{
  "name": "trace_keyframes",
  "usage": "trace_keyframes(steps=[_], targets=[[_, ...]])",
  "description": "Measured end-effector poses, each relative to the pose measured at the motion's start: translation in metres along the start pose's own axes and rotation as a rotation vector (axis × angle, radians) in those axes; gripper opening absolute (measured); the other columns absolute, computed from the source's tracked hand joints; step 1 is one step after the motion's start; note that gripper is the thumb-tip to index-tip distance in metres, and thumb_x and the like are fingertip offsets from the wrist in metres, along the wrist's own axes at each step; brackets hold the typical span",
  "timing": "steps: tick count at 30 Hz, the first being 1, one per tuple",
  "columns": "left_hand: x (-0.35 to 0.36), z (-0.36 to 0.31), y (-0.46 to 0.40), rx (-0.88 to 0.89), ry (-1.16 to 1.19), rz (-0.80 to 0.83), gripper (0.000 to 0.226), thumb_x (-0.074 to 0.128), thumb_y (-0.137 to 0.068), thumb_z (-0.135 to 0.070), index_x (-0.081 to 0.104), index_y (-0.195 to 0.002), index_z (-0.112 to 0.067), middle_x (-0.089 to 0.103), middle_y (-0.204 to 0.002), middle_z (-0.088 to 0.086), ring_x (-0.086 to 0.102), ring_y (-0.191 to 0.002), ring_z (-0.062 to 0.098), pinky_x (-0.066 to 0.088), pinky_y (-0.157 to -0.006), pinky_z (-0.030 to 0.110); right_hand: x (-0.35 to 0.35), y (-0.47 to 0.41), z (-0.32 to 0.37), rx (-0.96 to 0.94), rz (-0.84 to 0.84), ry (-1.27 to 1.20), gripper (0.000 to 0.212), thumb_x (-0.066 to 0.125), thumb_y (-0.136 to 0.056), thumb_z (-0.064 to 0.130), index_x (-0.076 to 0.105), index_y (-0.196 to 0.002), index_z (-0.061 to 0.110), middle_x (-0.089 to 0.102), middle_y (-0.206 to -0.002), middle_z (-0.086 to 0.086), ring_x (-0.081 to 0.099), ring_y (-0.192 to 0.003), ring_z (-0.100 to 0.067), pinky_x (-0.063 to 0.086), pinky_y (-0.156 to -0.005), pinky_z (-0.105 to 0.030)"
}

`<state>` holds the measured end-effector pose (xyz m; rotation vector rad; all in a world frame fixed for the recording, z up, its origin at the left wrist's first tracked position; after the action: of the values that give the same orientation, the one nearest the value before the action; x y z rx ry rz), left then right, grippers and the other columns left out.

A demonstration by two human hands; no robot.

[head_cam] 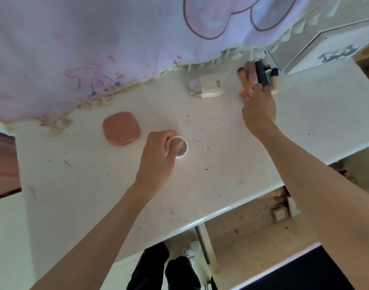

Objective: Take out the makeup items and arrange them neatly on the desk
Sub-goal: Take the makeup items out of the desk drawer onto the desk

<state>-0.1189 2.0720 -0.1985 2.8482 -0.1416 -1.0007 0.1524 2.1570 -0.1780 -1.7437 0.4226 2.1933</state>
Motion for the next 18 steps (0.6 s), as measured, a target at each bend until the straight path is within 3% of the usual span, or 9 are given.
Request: trace_keyframes(steps=[3, 6, 8, 11, 15, 18], targets=[[0.005, -0.002, -0.001, 0.011, -0.049, 0.065, 0.031, 0.062, -0.085, -0.025, 0.054, -0.114, -0.018, 0.041, -0.109, -0.005, 0.043, -0.089, -0.007, 0.027, -0.075, 0.002, 0.008, 0.013, 0.011, -0.073, 0.004, -0.027, 0.042, 0.047, -0.092, 0.004, 0.038, -0.133, 0.004, 0.036, -0.139, -0.016, 0.039, -0.125, -0.033, 0.036, -0.100, -0.041], [0.014, -0.004, -0.001, 0.037, -0.191, 0.131, 0.051, 0.069, -0.079, -0.030, 0.049, -0.123, -0.013, 0.039, -0.121, 0.004, 0.039, -0.109, 0.016, 0.028, -0.086, 0.013, 0.016, 0.036, 0.031, -0.214, -0.010, 0.020, 0.044, 0.043, -0.095, 0.013, 0.034, -0.137, 0.006, 0.027, -0.148, -0.015, 0.018, -0.140, -0.029, 0.013, -0.116, -0.042], [0.012, -0.010, -0.003, 0.105, -0.352, 0.107, 0.049, 0.065, -0.082, -0.035, 0.049, -0.123, -0.013, 0.040, -0.123, 0.008, 0.039, -0.111, 0.023, 0.033, -0.093, 0.027, 0.026, 0.055, 0.041, -0.287, 0.014, 0.048, 0.046, 0.038, -0.097, 0.019, 0.030, -0.140, 0.005, 0.018, -0.153, -0.015, 0.012, -0.143, -0.028, 0.007, -0.116, -0.045], [0.000, -0.015, -0.012, 0.211, -0.624, 0.029, 0.049, 0.056, -0.087, -0.042, 0.048, -0.127, -0.015, 0.044, -0.123, 0.009, 0.040, -0.112, 0.027, 0.025, -0.095, 0.035, 0.042, 0.083, 0.045, -0.315, 0.070, 0.057, 0.048, 0.034, -0.099, 0.027, 0.029, -0.142, 0.006, 0.016, -0.155, -0.016, 0.010, -0.144, -0.027, 0.004, -0.116, -0.047], [-0.026, -0.008, -0.034, 0.193, -0.698, -0.049, 0.042, 0.057, -0.088, -0.034, 0.050, -0.125, -0.015, 0.051, -0.125, 0.009, 0.039, -0.117, 0.032, 0.024, -0.095, 0.041, 0.059, 0.106, 0.040, -0.316, 0.118, 0.096, 0.055, 0.026, -0.099, 0.035, 0.020, -0.147, 0.010, 0.014, -0.156, -0.014, 0.008, -0.145, -0.028, -0.001, -0.117, -0.045], [-0.041, -0.004, -0.041, 0.194, -0.716, -0.087, 0.035, 0.059, -0.086, -0.028, 0.054, -0.119, -0.016, 0.055, -0.124, 0.004, 0.038, -0.116, 0.031, 0.022, -0.089, 0.038, 0.065, 0.109, 0.035, -0.302, 0.128, 0.113, 0.057, 0.019, -0.098, 0.040, 0.013, -0.149, 0.015, 0.008, -0.157, -0.010, 0.002, -0.145, -0.025, -0.004, -0.116, -0.042]])
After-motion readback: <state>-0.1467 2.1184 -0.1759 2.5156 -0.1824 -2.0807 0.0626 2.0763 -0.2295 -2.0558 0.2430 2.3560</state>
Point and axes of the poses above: each hand's wrist, its own y-axis away from the middle knuckle, its own x-axis out of the palm, z = x × y, the point moved 10 cm from there along -y, towards the middle knuckle
